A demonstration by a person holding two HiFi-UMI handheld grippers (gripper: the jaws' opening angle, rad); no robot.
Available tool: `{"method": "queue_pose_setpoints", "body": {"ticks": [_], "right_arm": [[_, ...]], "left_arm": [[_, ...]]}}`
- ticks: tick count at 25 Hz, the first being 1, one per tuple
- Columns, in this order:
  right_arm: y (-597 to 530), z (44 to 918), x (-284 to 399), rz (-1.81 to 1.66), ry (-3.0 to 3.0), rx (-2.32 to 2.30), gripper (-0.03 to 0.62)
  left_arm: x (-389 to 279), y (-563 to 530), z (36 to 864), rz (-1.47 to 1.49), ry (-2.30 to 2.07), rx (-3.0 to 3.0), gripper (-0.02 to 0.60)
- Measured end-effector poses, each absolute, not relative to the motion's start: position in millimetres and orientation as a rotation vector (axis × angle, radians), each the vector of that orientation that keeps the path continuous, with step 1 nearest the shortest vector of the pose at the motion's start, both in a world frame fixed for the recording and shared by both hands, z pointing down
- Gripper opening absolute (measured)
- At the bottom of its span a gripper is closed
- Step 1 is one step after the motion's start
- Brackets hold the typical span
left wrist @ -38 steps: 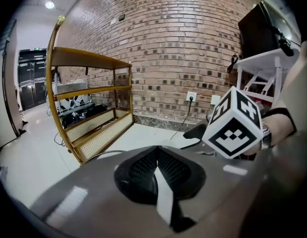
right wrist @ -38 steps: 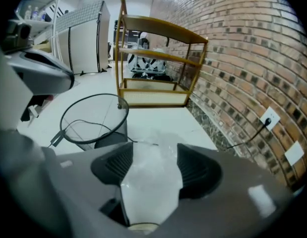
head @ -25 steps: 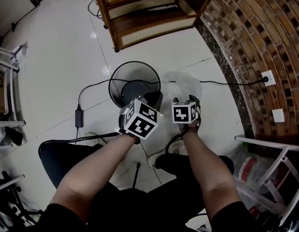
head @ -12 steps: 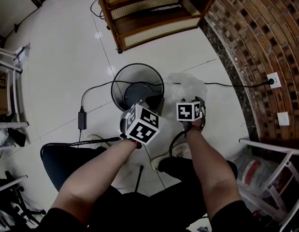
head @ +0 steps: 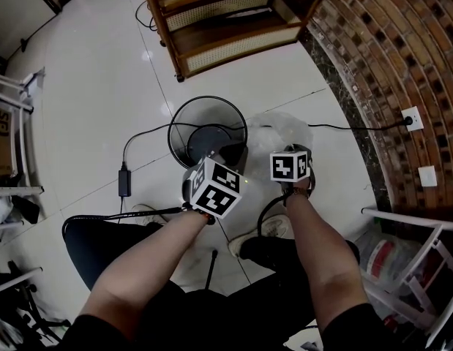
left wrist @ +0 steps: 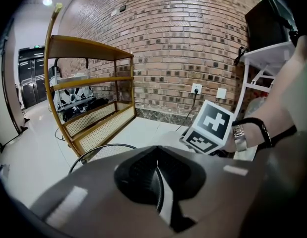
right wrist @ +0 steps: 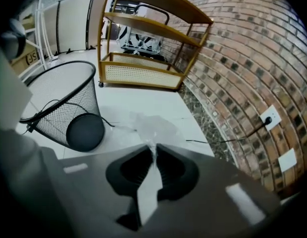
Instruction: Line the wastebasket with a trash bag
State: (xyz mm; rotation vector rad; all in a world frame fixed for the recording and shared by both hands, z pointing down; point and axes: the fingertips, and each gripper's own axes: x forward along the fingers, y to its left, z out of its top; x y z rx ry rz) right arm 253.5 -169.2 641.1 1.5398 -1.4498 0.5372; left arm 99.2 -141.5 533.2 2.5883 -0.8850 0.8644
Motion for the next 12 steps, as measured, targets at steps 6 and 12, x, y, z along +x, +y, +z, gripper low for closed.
{"method": "queue_pose_setpoints", "body": {"ticks": [6,12], "right_arm": [[-173,612,263,0.501,-1.455,1.578,0.009],[-176,582,270,0.475,-1.469,1.615,0.006]], "left_arm": [[97,-137,524,0.834,-0.901,2.588,0.002],[94,-132,514,0.809,-0.918,2.589,0.002]]}}
